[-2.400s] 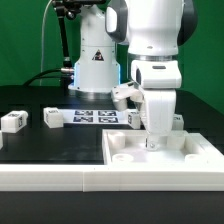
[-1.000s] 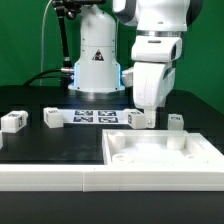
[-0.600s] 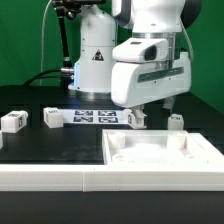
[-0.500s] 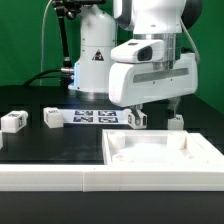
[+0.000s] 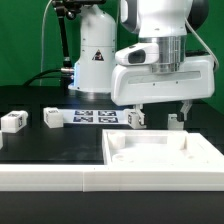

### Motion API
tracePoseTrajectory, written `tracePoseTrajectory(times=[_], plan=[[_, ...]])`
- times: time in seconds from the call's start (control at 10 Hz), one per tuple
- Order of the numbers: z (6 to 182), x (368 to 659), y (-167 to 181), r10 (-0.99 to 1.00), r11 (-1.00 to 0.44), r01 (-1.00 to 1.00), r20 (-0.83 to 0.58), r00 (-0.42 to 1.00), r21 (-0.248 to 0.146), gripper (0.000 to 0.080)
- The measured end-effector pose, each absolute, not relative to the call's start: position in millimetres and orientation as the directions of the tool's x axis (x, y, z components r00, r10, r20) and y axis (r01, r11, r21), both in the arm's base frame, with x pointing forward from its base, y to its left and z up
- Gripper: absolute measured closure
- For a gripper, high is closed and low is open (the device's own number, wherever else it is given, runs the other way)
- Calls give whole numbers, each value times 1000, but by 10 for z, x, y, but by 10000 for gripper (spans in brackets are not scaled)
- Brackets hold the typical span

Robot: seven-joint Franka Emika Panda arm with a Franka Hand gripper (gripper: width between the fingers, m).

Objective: Assemble one leg

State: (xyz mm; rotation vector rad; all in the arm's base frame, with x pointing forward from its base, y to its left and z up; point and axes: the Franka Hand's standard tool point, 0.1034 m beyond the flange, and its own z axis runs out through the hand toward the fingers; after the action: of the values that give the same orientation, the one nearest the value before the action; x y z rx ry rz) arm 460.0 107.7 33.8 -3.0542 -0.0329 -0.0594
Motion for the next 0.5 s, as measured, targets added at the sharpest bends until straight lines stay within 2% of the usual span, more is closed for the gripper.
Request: tracePoseTrajectory(times=[0.4, 0.5], plan=[[316, 4489, 1394, -288, -952, -284, 15, 958, -117, 151], [318, 4488, 1414, -305, -946, -301, 22, 952, -124, 151]])
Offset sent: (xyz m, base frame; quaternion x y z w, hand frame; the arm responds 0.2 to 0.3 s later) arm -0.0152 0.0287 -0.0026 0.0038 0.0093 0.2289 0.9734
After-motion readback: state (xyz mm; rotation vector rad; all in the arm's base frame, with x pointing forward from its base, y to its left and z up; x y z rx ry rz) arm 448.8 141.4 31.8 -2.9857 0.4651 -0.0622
